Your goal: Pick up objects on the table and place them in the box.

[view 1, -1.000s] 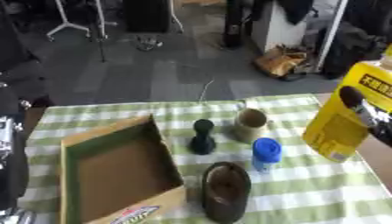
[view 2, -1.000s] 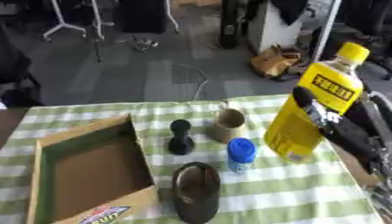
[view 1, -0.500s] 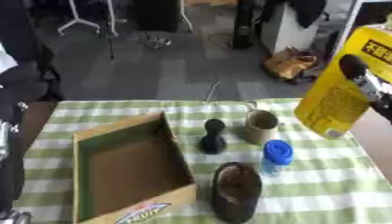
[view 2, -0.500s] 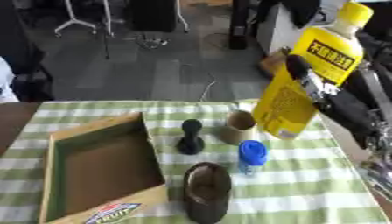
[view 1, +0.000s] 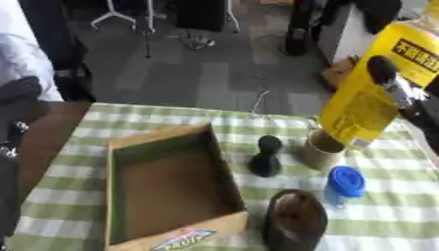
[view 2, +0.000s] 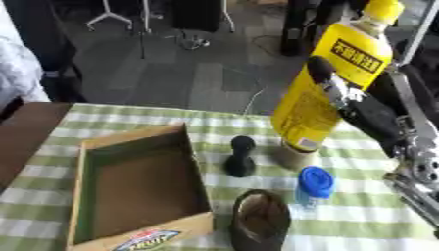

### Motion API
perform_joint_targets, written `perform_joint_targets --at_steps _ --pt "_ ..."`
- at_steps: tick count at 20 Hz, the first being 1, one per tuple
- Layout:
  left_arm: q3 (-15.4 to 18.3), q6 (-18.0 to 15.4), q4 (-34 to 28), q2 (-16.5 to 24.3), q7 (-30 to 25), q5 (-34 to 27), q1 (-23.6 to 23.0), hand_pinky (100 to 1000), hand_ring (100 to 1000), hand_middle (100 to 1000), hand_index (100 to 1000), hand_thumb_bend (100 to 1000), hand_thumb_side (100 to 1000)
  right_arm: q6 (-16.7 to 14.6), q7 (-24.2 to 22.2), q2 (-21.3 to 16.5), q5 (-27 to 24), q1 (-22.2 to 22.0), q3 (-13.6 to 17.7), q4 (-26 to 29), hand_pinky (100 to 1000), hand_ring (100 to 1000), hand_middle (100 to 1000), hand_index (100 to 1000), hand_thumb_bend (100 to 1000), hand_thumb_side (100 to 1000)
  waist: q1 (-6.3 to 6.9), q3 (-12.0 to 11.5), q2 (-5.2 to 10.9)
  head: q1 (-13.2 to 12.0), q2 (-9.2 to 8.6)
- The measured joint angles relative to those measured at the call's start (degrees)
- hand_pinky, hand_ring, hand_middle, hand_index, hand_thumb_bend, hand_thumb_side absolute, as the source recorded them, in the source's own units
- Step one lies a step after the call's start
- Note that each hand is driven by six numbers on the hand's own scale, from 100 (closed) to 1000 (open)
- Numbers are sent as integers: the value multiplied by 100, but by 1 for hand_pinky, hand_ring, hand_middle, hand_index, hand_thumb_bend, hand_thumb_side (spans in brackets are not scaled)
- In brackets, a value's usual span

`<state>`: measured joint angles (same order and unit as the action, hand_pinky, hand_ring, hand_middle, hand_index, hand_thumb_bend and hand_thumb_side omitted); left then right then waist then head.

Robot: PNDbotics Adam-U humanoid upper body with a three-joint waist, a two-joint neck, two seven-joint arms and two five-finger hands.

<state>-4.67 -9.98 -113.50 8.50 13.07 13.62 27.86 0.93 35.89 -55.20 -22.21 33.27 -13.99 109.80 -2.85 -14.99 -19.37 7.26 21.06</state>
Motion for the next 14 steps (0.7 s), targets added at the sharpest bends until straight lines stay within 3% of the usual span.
perform_joint_targets --at_steps 10,13,14 --pt "-116 -38 0 -24 -147 -89 210 835 887 823 723 100 1000 -225 -2 -4 148 152 69 -107 313 200 281 565 161 512 -215 -668 -175 419 -234" --pt "-150 -48 0 -31 -188 -114 273 835 887 823 723 100 1000 -307 -6 -4 193 156 95 -205 313 200 281 565 160 513 -253 -843 -207 648 -262" --pt "-162 -57 0 -51 -202 -127 295 834 887 823 723 100 1000 -338 -8 -4 202 156 98 -234 314 200 281 565 175 476 -266 -910 -213 750 -264"
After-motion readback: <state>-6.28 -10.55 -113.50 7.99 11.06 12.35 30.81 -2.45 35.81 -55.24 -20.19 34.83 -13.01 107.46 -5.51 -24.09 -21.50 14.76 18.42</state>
